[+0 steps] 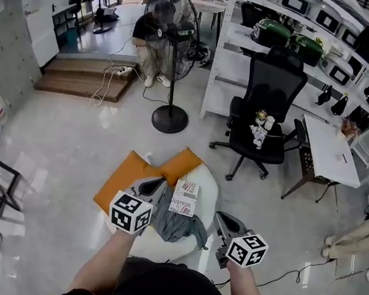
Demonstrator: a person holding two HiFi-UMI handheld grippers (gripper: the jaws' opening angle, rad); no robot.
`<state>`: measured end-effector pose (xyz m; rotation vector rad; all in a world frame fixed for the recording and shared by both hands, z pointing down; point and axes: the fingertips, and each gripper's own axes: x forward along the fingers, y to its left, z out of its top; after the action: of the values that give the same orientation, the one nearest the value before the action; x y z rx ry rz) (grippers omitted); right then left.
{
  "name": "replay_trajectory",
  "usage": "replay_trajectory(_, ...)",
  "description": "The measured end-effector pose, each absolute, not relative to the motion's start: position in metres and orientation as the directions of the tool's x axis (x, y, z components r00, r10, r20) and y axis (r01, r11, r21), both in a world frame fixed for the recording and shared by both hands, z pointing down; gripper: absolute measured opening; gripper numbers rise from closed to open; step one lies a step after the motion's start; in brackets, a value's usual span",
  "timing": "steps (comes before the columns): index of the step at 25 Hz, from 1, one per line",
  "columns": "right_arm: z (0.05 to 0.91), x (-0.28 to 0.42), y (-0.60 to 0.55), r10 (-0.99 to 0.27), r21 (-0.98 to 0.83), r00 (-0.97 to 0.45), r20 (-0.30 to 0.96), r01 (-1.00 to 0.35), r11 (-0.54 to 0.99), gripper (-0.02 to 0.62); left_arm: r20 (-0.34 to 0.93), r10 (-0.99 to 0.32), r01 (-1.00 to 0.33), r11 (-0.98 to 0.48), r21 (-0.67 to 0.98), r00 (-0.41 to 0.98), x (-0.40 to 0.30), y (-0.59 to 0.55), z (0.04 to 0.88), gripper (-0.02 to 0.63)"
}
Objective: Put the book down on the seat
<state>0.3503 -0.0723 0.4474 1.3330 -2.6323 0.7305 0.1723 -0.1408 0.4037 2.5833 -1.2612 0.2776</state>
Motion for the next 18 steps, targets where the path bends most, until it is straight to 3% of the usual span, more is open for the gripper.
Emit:
replay_trajectory(6,0.435,0.379,-0.065,-0.757,-0.314,-0.59,0.282,-0.802,0.508,0.012,0.266,-0.758,-0.8,-0.588,0.119,0.596,0.184,-0.129,0.39,0.006)
replay_trajectory(18,0.358,0.353,-0.095,-0.803,-0.233,-0.583,0.126,-0.804,0.547,0.012,0.208,-0.772,-0.797,-0.6,0.071,0.6,0.136,-0.145,0.346,0.008)
